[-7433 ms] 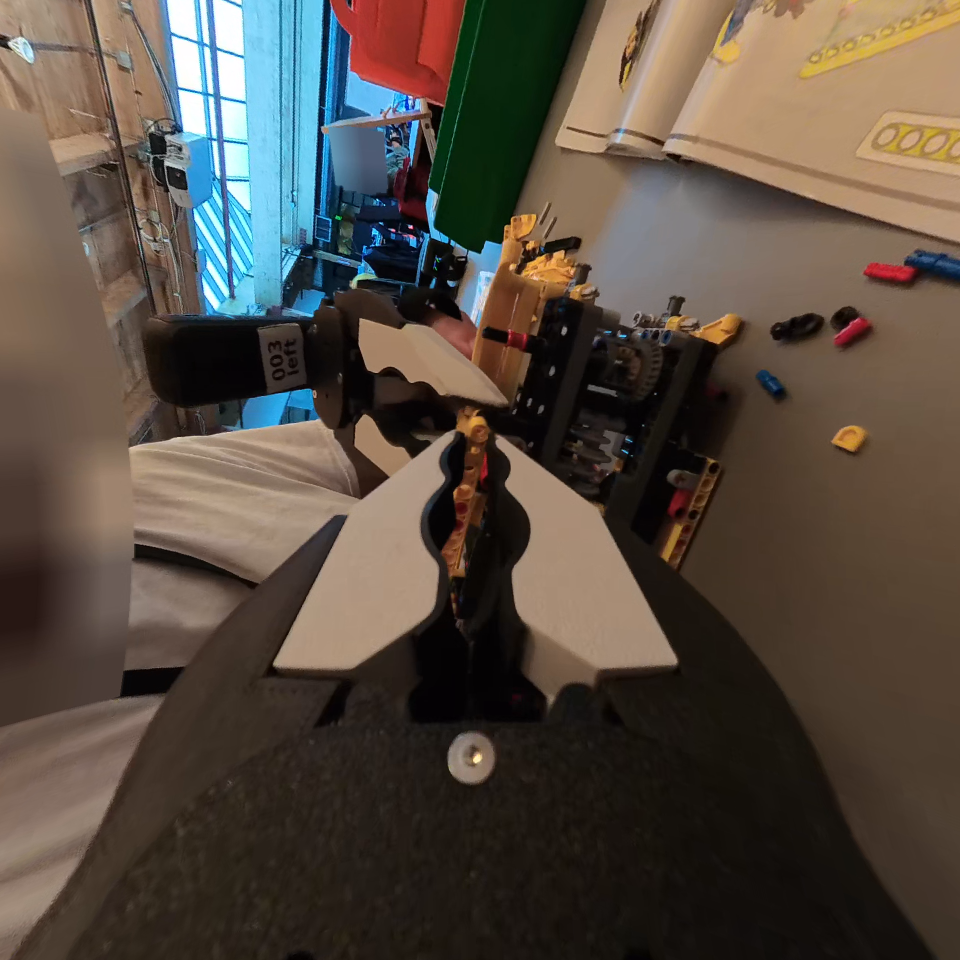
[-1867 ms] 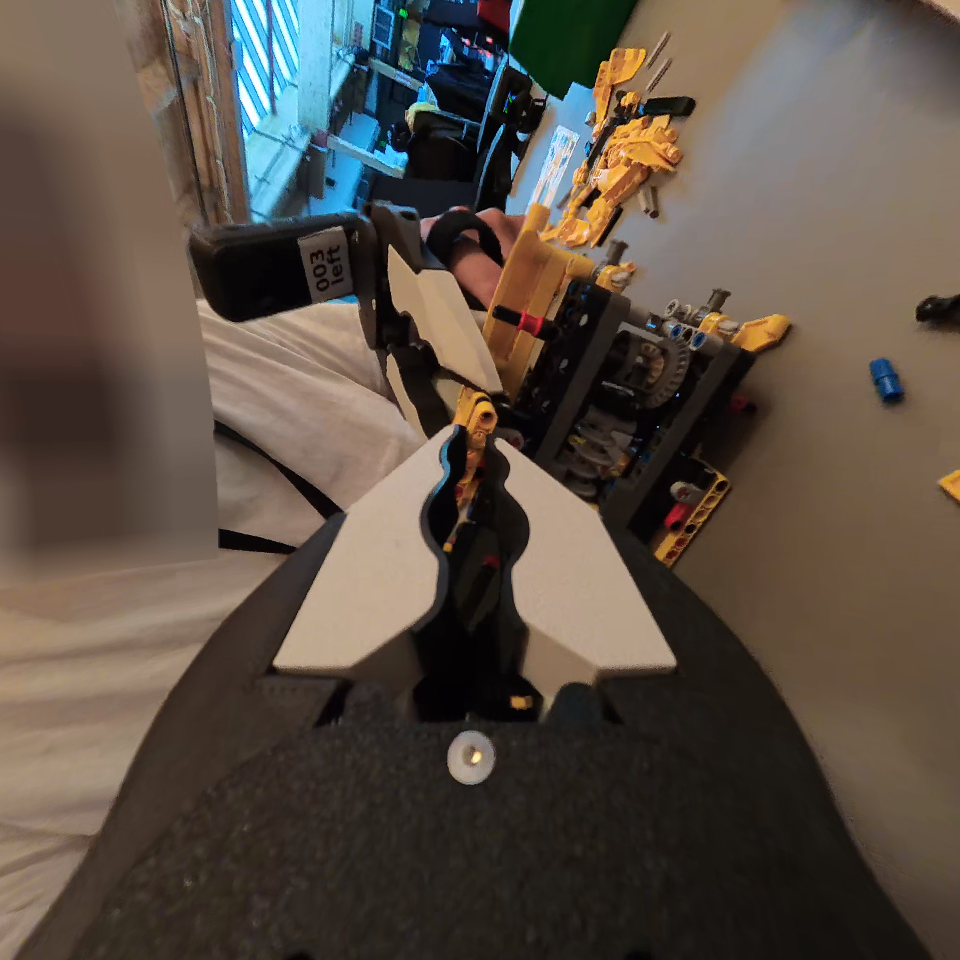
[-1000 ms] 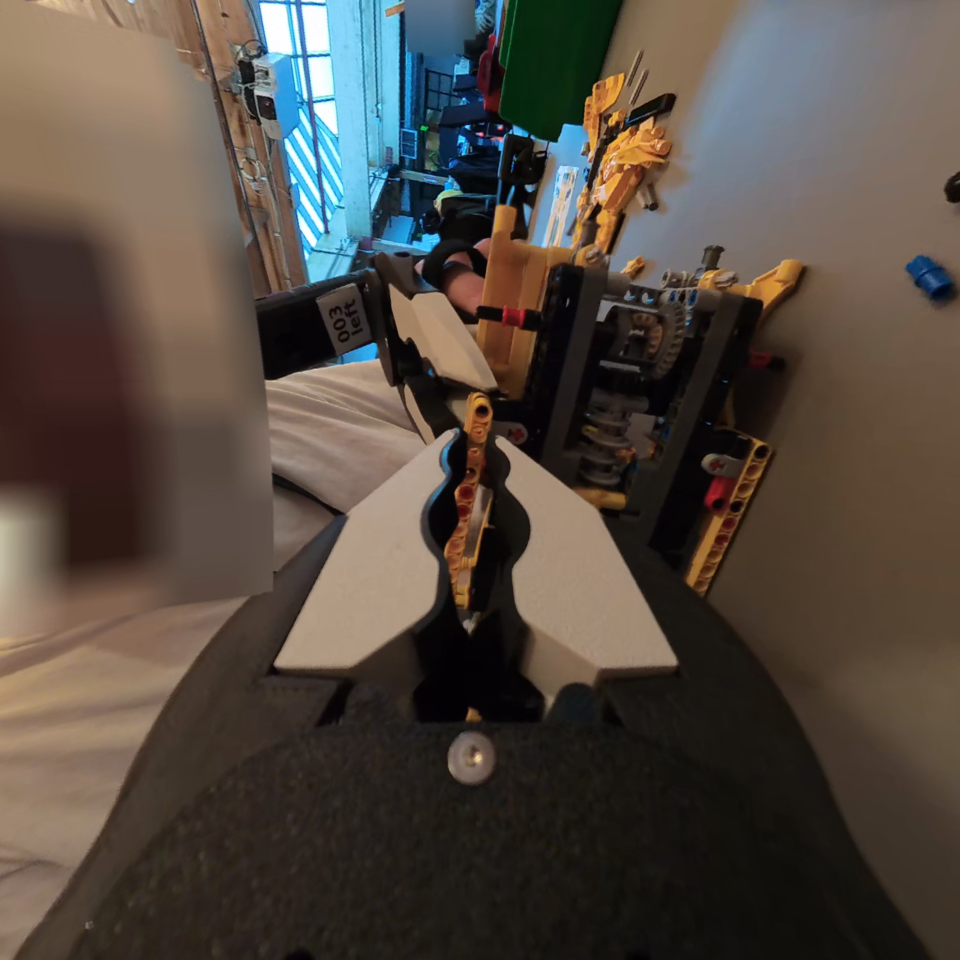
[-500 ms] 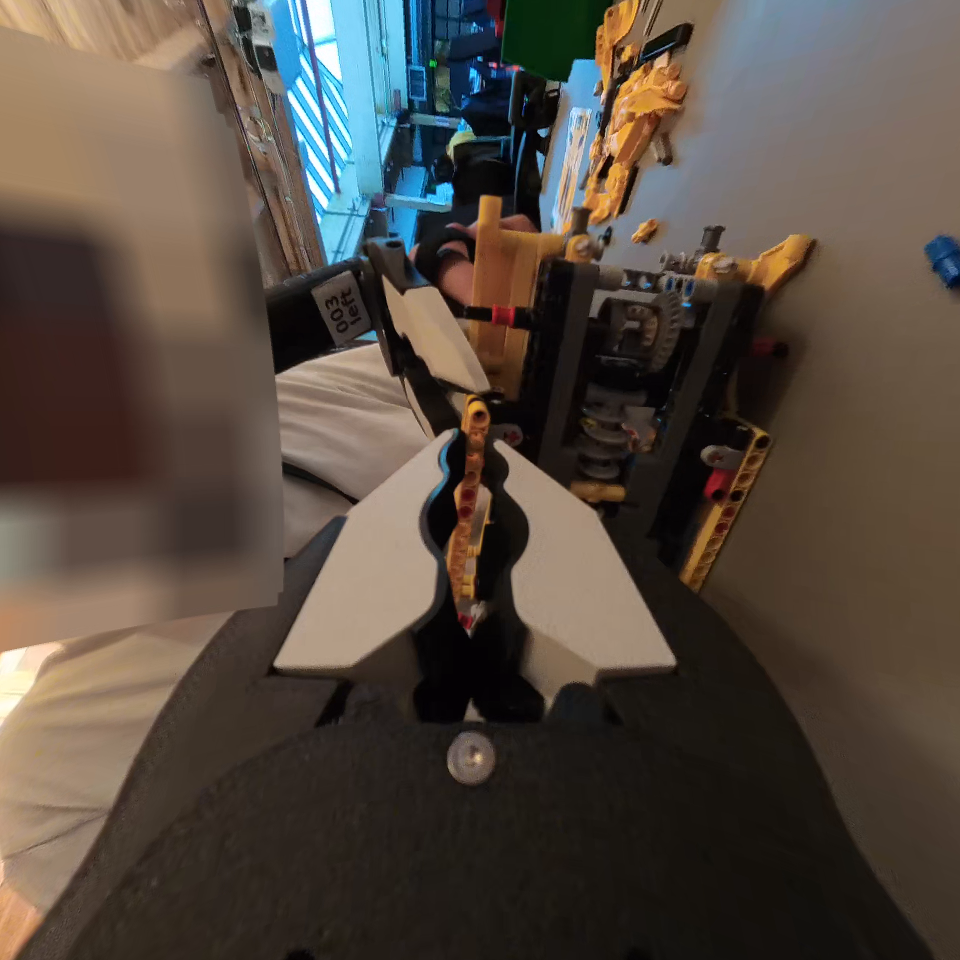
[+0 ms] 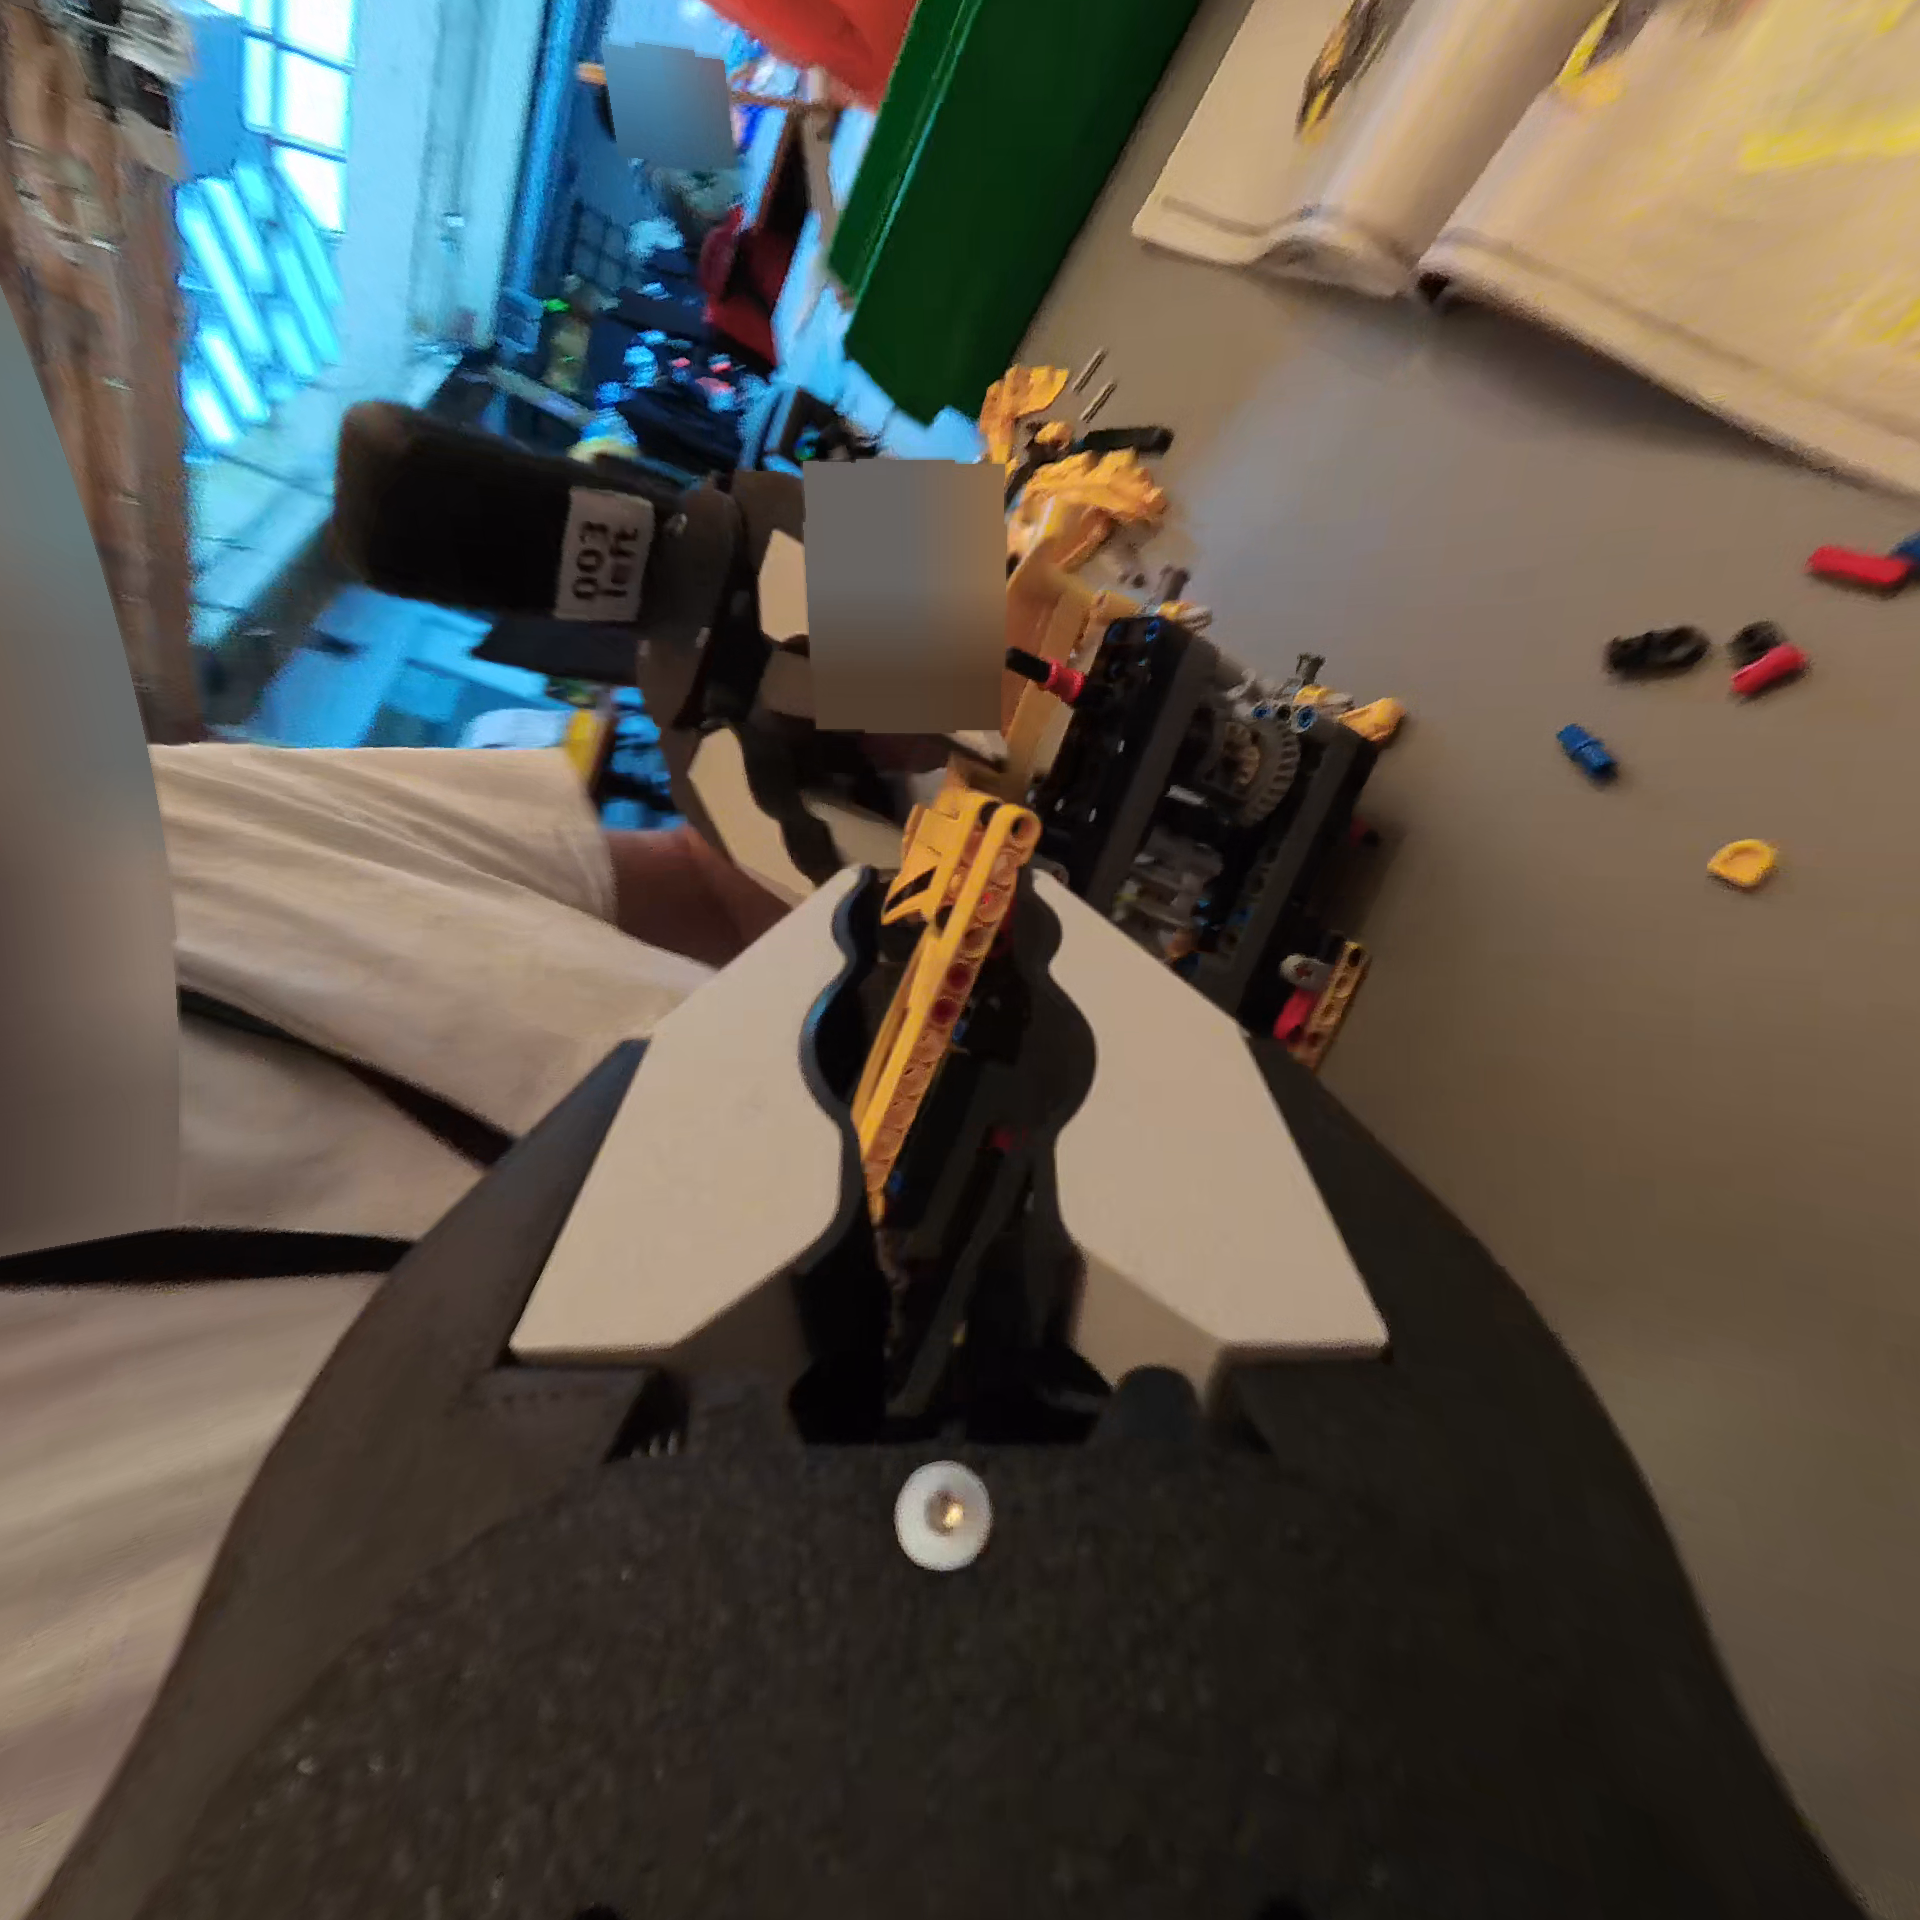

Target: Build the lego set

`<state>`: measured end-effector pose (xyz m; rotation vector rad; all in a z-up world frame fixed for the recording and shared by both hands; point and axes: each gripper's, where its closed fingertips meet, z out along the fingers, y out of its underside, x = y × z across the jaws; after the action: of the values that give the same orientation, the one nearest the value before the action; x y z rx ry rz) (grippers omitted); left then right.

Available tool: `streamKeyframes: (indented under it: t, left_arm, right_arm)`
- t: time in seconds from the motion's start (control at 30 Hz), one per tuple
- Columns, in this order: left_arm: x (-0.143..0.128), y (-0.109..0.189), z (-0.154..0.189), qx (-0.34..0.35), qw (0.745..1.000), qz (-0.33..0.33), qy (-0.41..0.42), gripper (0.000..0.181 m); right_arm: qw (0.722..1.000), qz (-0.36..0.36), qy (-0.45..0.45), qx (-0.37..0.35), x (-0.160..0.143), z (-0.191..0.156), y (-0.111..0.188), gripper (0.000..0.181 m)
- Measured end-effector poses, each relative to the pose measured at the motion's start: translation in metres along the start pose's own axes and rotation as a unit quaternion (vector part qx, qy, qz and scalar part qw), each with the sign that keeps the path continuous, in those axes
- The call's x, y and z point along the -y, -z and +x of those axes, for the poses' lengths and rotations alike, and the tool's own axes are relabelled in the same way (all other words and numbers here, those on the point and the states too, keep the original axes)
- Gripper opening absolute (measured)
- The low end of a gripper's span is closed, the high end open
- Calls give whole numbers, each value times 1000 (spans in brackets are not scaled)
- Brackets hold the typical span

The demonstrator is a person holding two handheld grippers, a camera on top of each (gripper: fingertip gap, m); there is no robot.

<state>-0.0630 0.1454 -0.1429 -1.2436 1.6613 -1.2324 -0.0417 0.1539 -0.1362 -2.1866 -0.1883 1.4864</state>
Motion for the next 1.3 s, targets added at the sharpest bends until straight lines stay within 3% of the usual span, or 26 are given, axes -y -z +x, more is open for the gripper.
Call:
streamKeyframes:
  t: [0.07, 0.2, 0.37, 0.47, 0.6, 0.77, 0.97, 1.2, 1.27, 1.3]
  left_arm:
    - [6, 13, -5, -2, 999, 31, 28, 49]
    - [23, 45, -34, 21, 989, 115, 95, 49]
    - [9, 45, -60, 20, 974, 139, 180, 50]
    - [2, 35, -60, 8, 969, 128, 212, 50]
    - [-12, 20, -58, 9, 971, 96, 219, 39]
    - [-11, 21, -57, 6, 970, 100, 222, 35]
    - [-12, 21, -58, 11, 969, 100, 226, 34]
    - [-12, 20, -58, 19, 971, 91, 221, 34]
    - [-12, 20, -58, 21, 972, 89, 218, 34]
    - [-12, 20, -58, 21, 972, 88, 216, 34]
  right_arm:
    - [995, 27, 60, -74, 6, 0, 5, 25]
    - [954, 39, 215, -207, 7, -14, 0, 28]
    - [878, -46, 334, -339, -18, -18, -26, 27]
    - [812, -99, 419, -394, -22, -14, -26, 25]
    - [723, -178, 532, -403, -23, -17, -30, 26]
    - [555, -234, 659, -450, -11, -3, -33, 24]
    - [415, -256, 740, -463, -9, -1, -39, 12]
    - [291, -341, 755, -478, -10, -3, -37, 10]
    - [287, -346, 756, -476, -10, -3, -38, 10]
    - [308, -336, 752, -477, -10, -3, -38, 10]
